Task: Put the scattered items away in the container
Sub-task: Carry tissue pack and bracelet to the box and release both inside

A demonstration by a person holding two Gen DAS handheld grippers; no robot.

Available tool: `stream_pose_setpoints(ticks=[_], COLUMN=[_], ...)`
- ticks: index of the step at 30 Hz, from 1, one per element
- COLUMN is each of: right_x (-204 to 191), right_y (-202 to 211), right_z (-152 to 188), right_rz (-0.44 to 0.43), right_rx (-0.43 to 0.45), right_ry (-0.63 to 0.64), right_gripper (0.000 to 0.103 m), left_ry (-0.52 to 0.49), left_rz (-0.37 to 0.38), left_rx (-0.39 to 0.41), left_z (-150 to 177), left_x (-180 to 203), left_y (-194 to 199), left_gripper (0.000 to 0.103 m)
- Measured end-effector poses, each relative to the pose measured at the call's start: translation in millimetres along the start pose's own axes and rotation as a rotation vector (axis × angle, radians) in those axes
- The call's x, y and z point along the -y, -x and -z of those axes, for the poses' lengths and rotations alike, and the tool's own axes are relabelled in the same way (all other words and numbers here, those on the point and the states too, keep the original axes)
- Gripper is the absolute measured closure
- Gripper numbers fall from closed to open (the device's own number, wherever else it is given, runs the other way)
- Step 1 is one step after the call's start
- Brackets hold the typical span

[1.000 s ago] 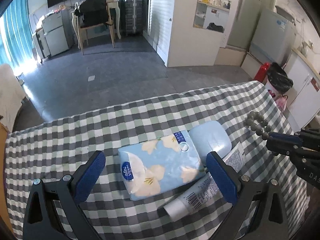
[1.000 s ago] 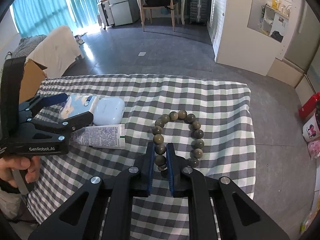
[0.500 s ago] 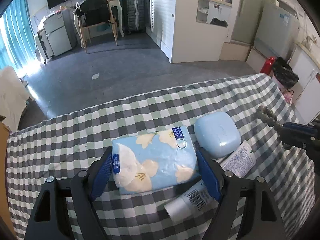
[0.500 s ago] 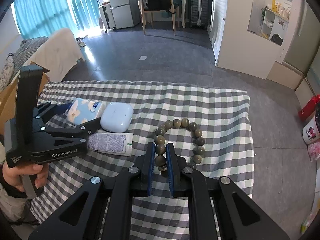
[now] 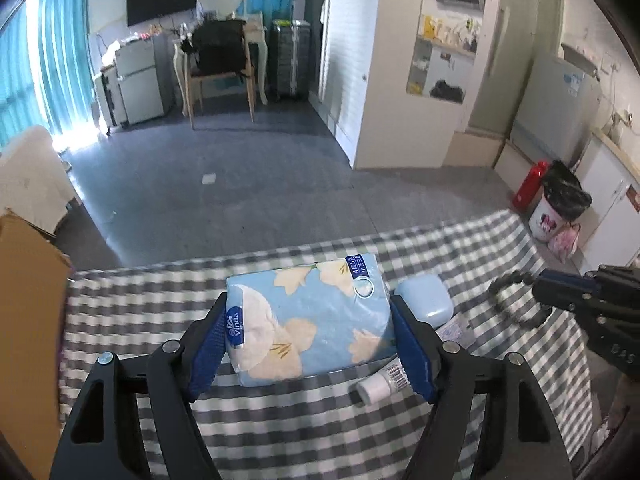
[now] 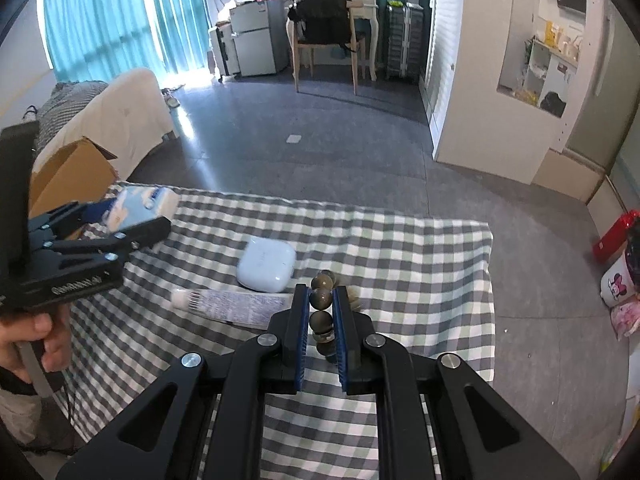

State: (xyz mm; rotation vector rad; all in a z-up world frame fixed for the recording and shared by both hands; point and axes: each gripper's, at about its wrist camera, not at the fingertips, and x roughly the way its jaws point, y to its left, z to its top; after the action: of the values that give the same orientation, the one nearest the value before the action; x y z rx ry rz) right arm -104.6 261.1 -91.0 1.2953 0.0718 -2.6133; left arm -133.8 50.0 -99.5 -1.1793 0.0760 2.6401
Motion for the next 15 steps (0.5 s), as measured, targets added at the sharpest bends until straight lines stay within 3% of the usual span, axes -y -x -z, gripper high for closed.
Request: stream_pose_setpoints(ticks=[15], right_x=[-67.4], right_y=[50.1], right_z=[-30.4], right_rz=[-0.044], right_rx=[0.132], right_ry=[0.111], right_gripper=[0.092], left_ry=[0.082], left_rz=[-0.084], left_rx=[0.157], left_z=[-2.5], left_x=[-68.1], left_y=[108.9], left_gripper=[0.027])
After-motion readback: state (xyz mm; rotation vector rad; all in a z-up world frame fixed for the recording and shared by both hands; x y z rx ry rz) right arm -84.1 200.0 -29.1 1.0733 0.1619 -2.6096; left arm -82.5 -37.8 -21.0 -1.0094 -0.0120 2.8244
